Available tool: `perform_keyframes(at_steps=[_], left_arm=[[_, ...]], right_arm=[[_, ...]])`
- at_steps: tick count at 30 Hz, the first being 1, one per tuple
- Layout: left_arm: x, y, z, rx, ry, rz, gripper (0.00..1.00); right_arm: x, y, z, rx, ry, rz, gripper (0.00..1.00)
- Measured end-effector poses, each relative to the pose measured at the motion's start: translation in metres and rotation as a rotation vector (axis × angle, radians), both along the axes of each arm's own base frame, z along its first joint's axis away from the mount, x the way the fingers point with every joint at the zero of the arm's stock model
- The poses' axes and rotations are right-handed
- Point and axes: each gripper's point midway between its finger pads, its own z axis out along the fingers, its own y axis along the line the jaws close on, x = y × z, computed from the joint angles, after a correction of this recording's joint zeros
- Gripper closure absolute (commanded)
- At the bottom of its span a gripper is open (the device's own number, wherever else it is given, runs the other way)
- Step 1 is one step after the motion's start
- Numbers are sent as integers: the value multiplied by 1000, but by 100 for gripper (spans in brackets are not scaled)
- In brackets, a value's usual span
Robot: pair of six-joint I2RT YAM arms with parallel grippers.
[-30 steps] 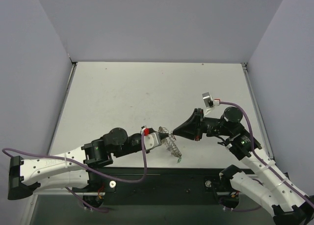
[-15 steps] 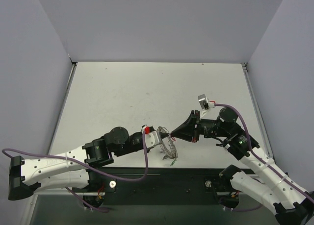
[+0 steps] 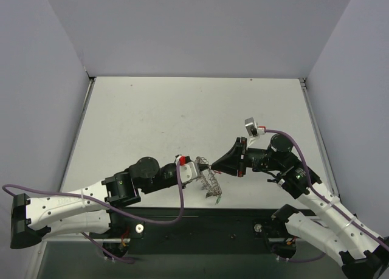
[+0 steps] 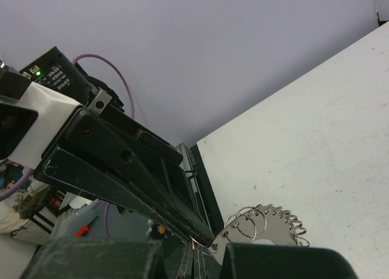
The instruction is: Put the keys on the keyring
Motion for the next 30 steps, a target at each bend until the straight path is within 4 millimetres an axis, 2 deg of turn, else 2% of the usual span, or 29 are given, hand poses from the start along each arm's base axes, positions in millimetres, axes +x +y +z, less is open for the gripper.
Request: perform_keyframes(at_steps=[30], left_arm=[[-4, 0, -10, 41, 25, -18, 100]], right_arm=[[6, 0, -5, -39, -1, -31, 100]])
